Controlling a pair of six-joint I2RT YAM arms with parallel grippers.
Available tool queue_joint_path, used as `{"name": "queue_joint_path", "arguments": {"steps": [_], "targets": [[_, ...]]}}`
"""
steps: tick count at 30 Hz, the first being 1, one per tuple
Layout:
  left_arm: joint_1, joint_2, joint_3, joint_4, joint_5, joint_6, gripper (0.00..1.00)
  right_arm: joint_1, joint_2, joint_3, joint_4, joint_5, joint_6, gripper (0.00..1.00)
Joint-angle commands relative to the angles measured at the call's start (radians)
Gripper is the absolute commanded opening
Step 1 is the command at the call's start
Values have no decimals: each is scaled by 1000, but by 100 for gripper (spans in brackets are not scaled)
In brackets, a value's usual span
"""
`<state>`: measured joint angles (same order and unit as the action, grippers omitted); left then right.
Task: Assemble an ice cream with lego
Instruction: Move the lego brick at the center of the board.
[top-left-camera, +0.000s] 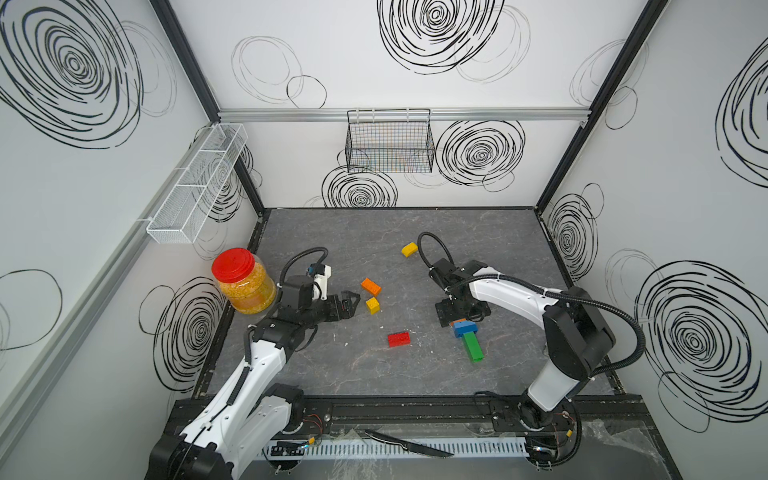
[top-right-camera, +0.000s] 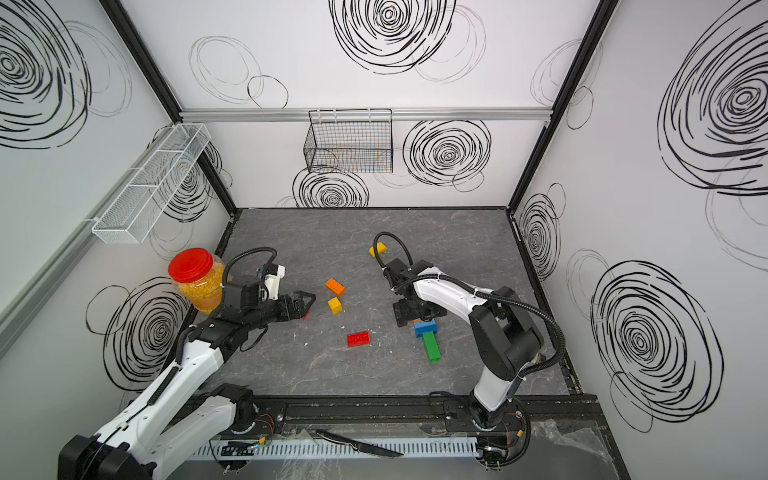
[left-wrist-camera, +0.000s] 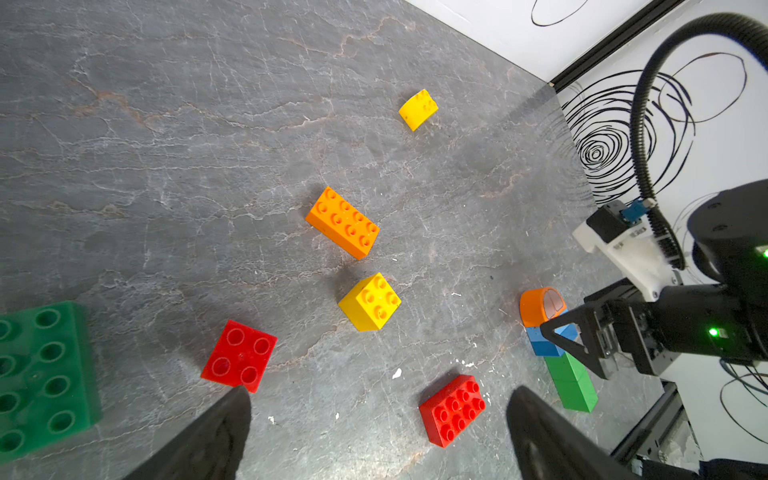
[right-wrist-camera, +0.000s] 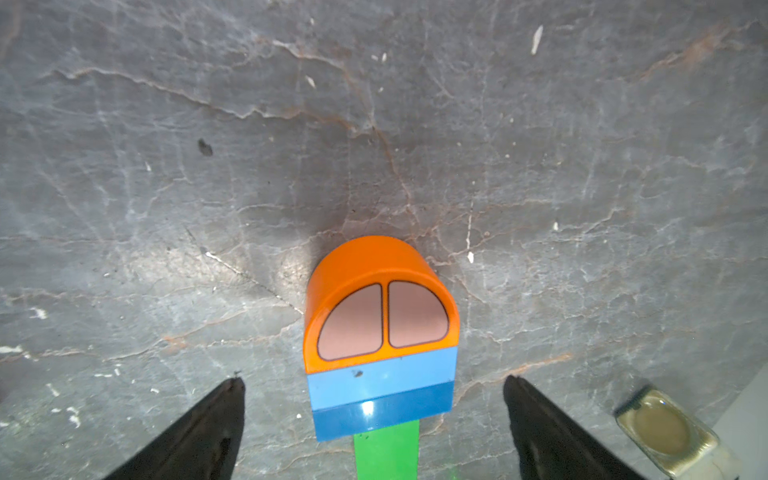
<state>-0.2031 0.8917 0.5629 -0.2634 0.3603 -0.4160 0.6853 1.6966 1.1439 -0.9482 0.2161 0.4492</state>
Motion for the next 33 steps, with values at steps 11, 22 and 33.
{"name": "queue_joint_path", "arguments": {"steps": [11,22,33], "targets": [[-10,-8,-3,17,-9,-3,99,17,-6,-53,7,33,81,100],[-15,-5,-3,18,-7,-3,99,-4,11,-63,-15,97,151,100],[-14,-1,-2,18,-6,-3,99,-46,-26,-118,-37,137,158,100]]}}
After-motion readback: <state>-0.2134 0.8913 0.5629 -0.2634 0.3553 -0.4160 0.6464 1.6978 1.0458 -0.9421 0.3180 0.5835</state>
